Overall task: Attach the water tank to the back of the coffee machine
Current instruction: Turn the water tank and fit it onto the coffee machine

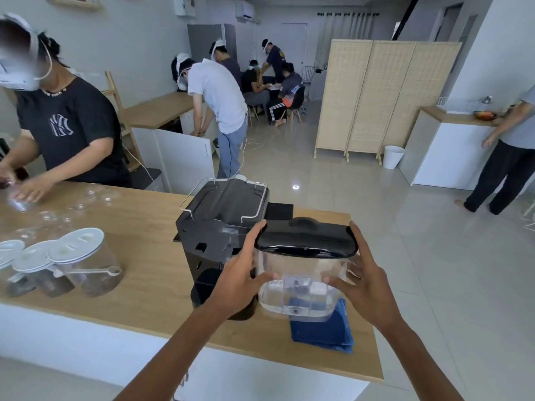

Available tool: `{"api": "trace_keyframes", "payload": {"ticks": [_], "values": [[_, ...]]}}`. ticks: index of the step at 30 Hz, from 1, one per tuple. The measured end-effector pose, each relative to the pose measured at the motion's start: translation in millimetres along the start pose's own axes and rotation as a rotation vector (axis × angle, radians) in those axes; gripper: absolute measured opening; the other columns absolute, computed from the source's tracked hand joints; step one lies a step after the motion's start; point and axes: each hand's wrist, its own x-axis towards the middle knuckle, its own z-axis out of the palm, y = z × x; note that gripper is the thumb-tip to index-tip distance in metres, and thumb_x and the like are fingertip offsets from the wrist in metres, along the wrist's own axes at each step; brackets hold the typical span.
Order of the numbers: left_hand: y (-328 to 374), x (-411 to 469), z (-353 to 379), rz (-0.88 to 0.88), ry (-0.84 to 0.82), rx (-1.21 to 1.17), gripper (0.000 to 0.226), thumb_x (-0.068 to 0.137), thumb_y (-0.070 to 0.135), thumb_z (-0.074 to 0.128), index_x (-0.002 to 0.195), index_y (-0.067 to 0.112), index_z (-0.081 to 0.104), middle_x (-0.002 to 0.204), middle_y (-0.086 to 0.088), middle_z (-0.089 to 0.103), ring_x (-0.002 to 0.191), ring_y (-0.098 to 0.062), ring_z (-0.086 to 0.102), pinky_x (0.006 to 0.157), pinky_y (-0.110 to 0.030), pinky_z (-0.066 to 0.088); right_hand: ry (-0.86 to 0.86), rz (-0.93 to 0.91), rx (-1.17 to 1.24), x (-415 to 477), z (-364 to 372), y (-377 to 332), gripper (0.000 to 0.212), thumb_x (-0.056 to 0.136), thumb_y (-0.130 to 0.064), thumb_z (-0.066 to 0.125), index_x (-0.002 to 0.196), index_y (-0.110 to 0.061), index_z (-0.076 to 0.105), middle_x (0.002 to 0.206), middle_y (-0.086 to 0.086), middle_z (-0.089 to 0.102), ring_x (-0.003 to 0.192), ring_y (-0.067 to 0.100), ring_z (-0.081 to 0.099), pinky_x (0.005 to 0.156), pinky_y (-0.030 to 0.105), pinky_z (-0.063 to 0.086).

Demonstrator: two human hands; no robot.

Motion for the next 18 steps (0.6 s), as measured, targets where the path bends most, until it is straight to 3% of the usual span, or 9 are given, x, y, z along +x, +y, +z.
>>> {"api": "trace_keyframes", "payload": {"ticks": [2,5,7,9,11,13,15,18], "values": [[-3.1,-6.5,-15.9,-0.02,0.015,0.0,0.112,0.072,0.076,0.058,0.161,0.038,0.002,0.061,-0.01,0.046,0.052,-0.013,0.042,0.056,-0.048,0.048,-0.011,-0.011,0.008,1.7,11.2,-11.8,0.111,0.071,-0.031,0.083,0.155,-0.049,0.013,0.143,-0.016,0.054,0.126,0.009,0.057,0.108,0.029,0.044],[-13.5,-12.5,-38.2,-0.012,0.051,-0.044,0.11,0.071,0.075,0.064,0.157,0.051,0.001,0.082,-0.002,0.053,0.072,-0.02,0.056,0.07,-0.034,0.05,-0.019,-0.016,0.017,6.0,29.6,-24.8,0.11,0.069,-0.033,0.083,0.149,-0.058,0.012,0.125,-0.044,0.055,0.113,-0.012,0.058,0.099,0.01,0.043],[-22.9,-15.3,-52.1,-0.003,0.083,-0.09,0.108,0.074,0.063,0.072,0.156,0.054,0.003,0.091,-0.001,0.052,0.079,-0.021,0.053,0.077,-0.034,0.041,-0.016,-0.012,0.031,10.6,42.5,-34.8,0.11,0.071,-0.028,0.084,0.15,-0.055,0.012,0.119,-0.056,0.049,0.108,-0.022,0.054,0.094,0.001,0.04],[-29.6,-17.6,-64.9,0.005,0.108,-0.114,0.106,0.078,0.046,0.078,0.157,0.053,0.007,0.092,-0.001,0.05,0.081,-0.021,0.051,0.079,-0.033,0.041,-0.016,-0.02,0.024,15.3,57.3,-44.6,0.111,0.074,-0.02,0.085,0.154,-0.047,0.013,0.12,-0.058,0.045,0.109,-0.024,0.052,0.097,0.001,0.039],[-34.1,-21.7,-77.5,0.026,0.125,-0.118,0.106,0.081,0.033,0.081,0.158,0.051,0.009,0.09,-0.003,0.056,0.079,-0.019,0.053,0.079,-0.029,0.047,-0.02,-0.022,0.017,19.7,73.3,-52.4,0.111,0.075,-0.019,0.086,0.154,-0.046,0.013,0.127,-0.045,0.053,0.112,-0.014,0.057,0.101,0.009,0.041],[-42.0,-25.0,-88.8,0.029,0.138,-0.095,0.107,0.082,0.027,0.082,0.158,0.049,0.01,0.083,-0.01,0.061,0.071,-0.023,0.058,0.075,-0.029,0.053,-0.015,-0.028,0.01,22.1,89.2,-58.7,0.112,0.075,-0.019,0.086,0.156,-0.045,0.012,0.128,-0.014,0.066,0.112,0.006,0.063,0.101,0.017,0.047],[-54.9,-25.1,-99.1,0.019,0.139,-0.094,0.107,0.082,0.031,0.081,0.157,0.052,0.009,0.086,-0.001,0.053,0.076,-0.02,0.053,0.075,-0.031,0.047,-0.016,-0.027,-0.003,24.4,103.8,-62.8,0.113,0.075,-0.02,0.085,0.156,-0.043,0.009,0.121,-0.005,0.07,0.11,0.008,0.064,0.097,0.019,0.05],[-74.5,-24.2,-108.9,0.007,0.133,-0.131,0.103,0.081,0.038,0.078,0.157,0.051,0.009,0.104,0.004,0.044,0.092,-0.015,0.046,0.082,-0.03,0.039,-0.038,-0.018,-0.028,28.4,124.3,-64.1,0.117,0.079,-0.021,0.082,0.154,-0.048,-0.003,0.125,-0.047,0.054,0.113,-0.013,0.058,0.102,0.016,0.046]]}}
